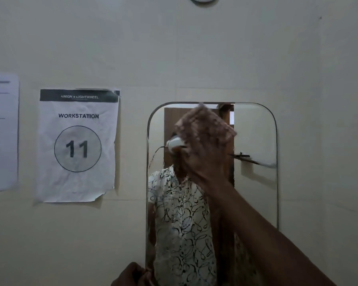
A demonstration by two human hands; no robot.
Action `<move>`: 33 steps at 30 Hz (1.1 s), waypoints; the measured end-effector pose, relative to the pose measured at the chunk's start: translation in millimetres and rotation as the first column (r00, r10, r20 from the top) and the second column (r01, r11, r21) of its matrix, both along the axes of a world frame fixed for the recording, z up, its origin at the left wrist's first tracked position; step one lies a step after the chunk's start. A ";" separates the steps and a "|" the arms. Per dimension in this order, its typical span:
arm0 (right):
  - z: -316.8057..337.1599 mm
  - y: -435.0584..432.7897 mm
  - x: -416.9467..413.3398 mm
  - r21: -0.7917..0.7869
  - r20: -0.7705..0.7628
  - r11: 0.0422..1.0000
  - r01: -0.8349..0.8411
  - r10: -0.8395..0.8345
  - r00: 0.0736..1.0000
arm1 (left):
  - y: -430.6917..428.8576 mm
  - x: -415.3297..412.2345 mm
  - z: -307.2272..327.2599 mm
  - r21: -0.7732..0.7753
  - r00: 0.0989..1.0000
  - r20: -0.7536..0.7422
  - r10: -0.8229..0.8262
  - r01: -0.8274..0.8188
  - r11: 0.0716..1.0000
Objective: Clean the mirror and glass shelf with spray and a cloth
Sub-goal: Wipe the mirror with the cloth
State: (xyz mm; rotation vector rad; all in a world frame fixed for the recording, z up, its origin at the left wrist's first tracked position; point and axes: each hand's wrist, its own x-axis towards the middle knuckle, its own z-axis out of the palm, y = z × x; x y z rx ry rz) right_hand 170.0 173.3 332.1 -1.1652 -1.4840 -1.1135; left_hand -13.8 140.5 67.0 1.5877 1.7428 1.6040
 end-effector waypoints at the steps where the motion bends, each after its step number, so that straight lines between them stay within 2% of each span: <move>1: 1.5 -2.5 24.0 0.002 -0.104 1.000 0.012 -0.012 0.995 | -1.5 0.6 2.2 -0.003 1.000 -0.001 0.008 -0.008 1.000; 5: -3.9 -18.9 90.7 -0.030 -0.491 0.998 0.060 -0.068 0.869 | -14.3 2.6 11.8 -0.009 0.999 0.000 0.048 -0.048 0.999; 8: 5.8 -27.6 86.0 -0.043 -0.633 0.998 0.054 -0.069 0.771 | -27.9 3.0 25.6 0.015 0.999 0.021 0.043 -0.043 0.999; 10: 21.9 -26.2 62.6 -0.017 -0.665 1.000 0.004 -0.015 0.747 | -39.2 6.8 38.0 0.006 1.000 0.023 -0.001 0.001 1.000; 13: 32.6 -15.7 -1.9 -0.005 -0.523 0.998 -0.063 0.051 0.851 | -59.6 14.3 58.8 -0.011 0.990 0.125 -0.063 0.065 0.998; 16: 19.9 -4.1 -74.7 -0.052 -0.237 0.995 -0.083 0.069 0.969 | -68.8 19.0 67.2 -0.021 0.989 0.146 -0.012 0.015 1.000; 19: -14.7 5.8 -106.4 -0.068 0.021 0.997 -0.043 0.044 0.999 | -58.4 16.2 52.2 -0.005 0.993 0.119 -0.017 0.018 1.000; 22: -36.6 13.1 -83.5 -0.007 0.121 0.999 -0.041 0.041 0.992 | -40.5 4.8 36.4 -0.067 0.999 0.043 -0.019 0.022 0.998; 24: -35.9 11.6 -47.0 0.044 0.026 0.998 -0.034 0.033 0.999 | -29.3 -2.4 27.9 -0.065 0.999 -0.045 0.000 -0.003 0.998; 27: -40.3 2.1 32.4 0.084 -0.273 0.990 0.112 -0.085 0.958 | -23.4 -3.7 20.1 -0.117 0.999 -0.048 -0.007 0.001 0.993; 30: -63.1 -11.7 100.8 -0.006 -0.546 0.989 0.150 -0.129 0.828 | -21.1 -4.2 17.1 -0.093 0.999 -0.021 -0.025 0.023 0.995; 33: -73.5 -17.2 100.4 -0.036 -0.723 0.992 0.118 -0.107 0.683 | -21.8 -4.3 17.9 -0.079 0.998 -0.050 -0.035 0.031 0.996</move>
